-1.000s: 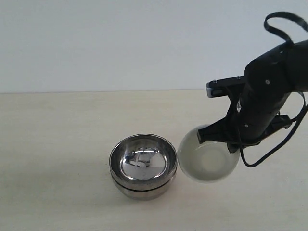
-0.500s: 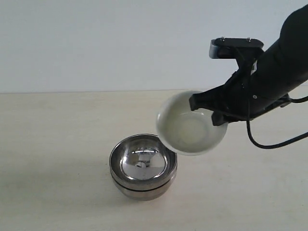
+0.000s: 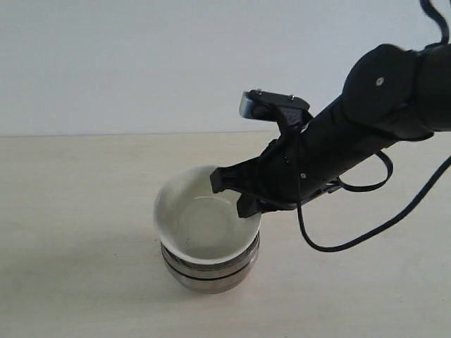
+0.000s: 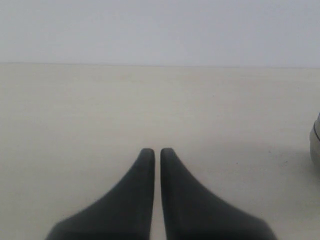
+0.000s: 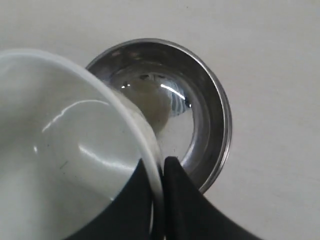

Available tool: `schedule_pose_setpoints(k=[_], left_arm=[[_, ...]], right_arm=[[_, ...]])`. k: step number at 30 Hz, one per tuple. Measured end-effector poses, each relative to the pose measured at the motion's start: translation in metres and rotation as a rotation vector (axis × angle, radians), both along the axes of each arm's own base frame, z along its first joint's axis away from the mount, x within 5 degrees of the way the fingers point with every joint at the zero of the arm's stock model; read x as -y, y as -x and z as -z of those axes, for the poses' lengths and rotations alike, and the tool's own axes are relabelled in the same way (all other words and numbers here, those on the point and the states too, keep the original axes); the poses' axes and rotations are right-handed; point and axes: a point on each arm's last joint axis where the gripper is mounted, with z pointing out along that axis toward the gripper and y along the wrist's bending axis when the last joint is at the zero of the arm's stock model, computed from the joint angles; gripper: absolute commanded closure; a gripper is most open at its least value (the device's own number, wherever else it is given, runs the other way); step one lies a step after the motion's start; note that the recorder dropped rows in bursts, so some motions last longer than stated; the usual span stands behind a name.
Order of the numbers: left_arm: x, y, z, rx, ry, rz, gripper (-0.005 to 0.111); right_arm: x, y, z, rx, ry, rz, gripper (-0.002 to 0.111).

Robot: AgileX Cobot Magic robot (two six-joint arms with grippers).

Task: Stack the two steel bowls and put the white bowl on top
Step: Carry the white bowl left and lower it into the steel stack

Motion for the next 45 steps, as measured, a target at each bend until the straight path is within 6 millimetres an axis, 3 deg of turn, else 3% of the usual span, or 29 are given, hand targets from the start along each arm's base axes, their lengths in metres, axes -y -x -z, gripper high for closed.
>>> schedule_pose_setpoints(k=[11,24,30,31,36,42,45], left_arm=[[0.000,0.000,0.000,0.000,0.000,0.000,0.103],[0.000,0.000,0.000,0.000,0.000,0.000,0.103],[0.000,0.000,0.000,0.000,0.000,0.000,0.103],[0.000,0.000,0.000,0.000,0.000,0.000,0.103],[0.000,0.000,0.000,0.000,0.000,0.000,0.103],[0.000,0.000,0.000,0.000,0.000,0.000,0.103],[0.000,0.000,0.000,0.000,0.000,0.000,0.103]], right_arm=[[-0.008,-0.014,0.031,-0.035,0.035,0.021,0.108],[-0.009,-0.019,0.031,0.006,0.029,0.029,0.107],[-0.009,-0.020,0.030,0.014,0.028,0.030,0.067],[-0.009,-0.020,0.030,0.016,0.027,0.031,0.066],[-0.009,-0.023,0.029,0.038,0.021,0.042,0.073],[-0.009,-0.023,0.025,0.064,0.020,0.029,0.109],[-0.007,-0.019,0.011,0.087,0.010,0.006,0.108]])
